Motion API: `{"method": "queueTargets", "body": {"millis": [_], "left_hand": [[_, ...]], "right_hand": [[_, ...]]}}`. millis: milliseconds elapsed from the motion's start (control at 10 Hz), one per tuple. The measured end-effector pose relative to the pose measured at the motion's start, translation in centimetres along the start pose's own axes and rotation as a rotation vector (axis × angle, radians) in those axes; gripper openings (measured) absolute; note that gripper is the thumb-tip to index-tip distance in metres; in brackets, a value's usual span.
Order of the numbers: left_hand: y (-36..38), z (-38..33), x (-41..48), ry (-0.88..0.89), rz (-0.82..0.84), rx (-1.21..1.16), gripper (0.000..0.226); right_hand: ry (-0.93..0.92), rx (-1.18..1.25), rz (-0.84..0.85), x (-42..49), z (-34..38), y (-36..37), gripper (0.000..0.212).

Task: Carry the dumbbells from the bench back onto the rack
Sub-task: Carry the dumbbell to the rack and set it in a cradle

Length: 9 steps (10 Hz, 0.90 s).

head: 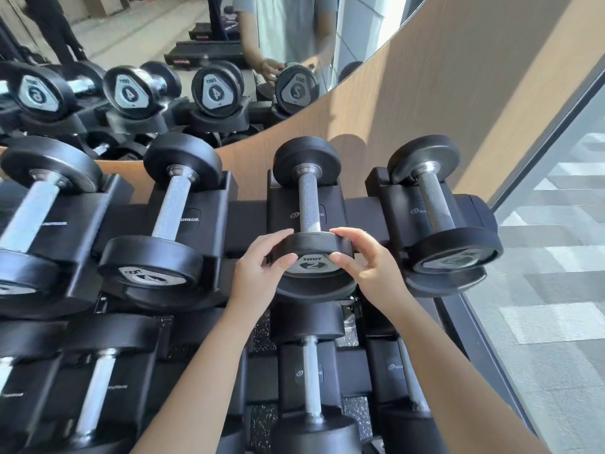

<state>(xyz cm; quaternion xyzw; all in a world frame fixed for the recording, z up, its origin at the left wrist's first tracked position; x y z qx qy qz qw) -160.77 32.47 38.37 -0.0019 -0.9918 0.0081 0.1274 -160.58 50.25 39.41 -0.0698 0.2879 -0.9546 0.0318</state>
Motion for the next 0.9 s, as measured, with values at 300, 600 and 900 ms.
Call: {"method": "queueTargets", "body": {"millis": [300, 600, 900], "left_hand": [[0.5, -0.7, 0.1, 0.007, -0.018, 0.085, 0.035], [0.3, -1.2, -1.4, 0.001, 0.050, 0.261, 0.050], [0.7, -3.1, -7.8, 0.055, 0.001, 0.525, 0.040]], "right_hand": [[0.022, 0.050, -0.094, -0.5, -0.2, 0.6, 0.028], [-0.019, -0.087, -0.132, -1.3, -0.1, 1.3, 0.042], [-0.094, -0.503, -0.193, -6.1, 1.2, 1.1, 0.050]]}}
Point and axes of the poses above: each hand's wrist, its own x-axis towards the middle knuckle, its own y-axis out of the palm, z = x × y, the point moved 3 cm from there along x, towards the middle knuckle, and after that the axes turned 15 degrees about -x, right-handed, at the moved point
